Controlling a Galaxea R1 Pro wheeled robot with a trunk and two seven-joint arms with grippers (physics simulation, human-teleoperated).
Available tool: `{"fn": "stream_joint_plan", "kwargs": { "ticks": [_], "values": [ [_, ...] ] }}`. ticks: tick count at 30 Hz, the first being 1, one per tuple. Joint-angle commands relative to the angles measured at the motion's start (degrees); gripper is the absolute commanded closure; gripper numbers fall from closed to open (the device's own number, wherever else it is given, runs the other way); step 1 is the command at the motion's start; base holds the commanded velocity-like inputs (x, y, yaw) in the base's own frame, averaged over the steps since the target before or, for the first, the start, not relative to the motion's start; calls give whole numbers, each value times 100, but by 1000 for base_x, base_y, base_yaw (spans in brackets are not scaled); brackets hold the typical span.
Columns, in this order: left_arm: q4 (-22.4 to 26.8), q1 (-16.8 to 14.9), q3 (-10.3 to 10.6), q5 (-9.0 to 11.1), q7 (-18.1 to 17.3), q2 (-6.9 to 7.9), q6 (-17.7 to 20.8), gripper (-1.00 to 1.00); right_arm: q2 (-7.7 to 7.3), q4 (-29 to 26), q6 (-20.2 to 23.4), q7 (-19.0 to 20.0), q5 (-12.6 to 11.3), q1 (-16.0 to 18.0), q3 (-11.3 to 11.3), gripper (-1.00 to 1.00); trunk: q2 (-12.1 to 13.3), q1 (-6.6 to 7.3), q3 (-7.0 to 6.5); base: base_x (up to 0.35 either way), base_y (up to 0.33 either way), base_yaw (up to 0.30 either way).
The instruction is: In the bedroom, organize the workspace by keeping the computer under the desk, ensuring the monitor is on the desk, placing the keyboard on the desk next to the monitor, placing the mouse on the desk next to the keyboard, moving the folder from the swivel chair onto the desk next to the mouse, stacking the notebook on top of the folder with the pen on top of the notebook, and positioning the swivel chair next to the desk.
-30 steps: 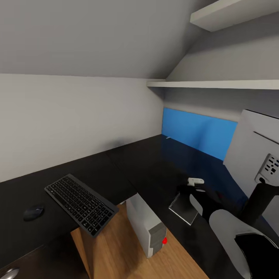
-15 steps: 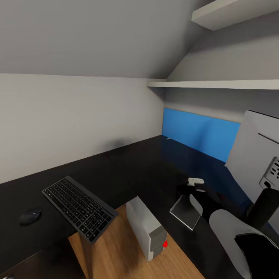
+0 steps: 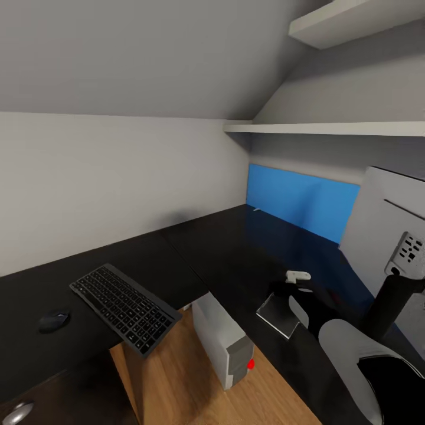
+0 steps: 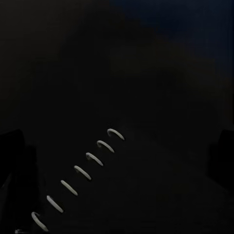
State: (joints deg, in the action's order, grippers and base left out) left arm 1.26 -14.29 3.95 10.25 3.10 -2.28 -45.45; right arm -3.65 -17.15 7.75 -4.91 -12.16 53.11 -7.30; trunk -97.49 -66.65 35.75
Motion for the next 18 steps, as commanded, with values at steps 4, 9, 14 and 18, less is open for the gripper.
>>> {"fn": "stream_joint_plan", "kwargs": {
  "ticks": [4, 9, 14, 18],
  "values": [
    [-3, -4, 44, 25, 34, -2, -17, -100, -6, 184, 51, -39, -119, -3, -25, -100, -2, 1, 7, -46, 0, 0],
    [-3, -4, 44, 27, 37, -1, -17, -100, -9, 186, 51, -37, -119, -3, -25, -100, -2, 1, 7, -13, 0, 0],
    [-3, -4, 44, 28, 37, -1, -17, -100, -5, 186, 51, -34, -114, -3, -29, -100, -2, 1, 7, -3, 81, 0],
    [-3, -4, 44, 29, 39, -1, -17, -100, 1, 186, 51, -29, -111, -3, -33, -100, -2, 1, 7, -1, 194, 0]
  ]
}}
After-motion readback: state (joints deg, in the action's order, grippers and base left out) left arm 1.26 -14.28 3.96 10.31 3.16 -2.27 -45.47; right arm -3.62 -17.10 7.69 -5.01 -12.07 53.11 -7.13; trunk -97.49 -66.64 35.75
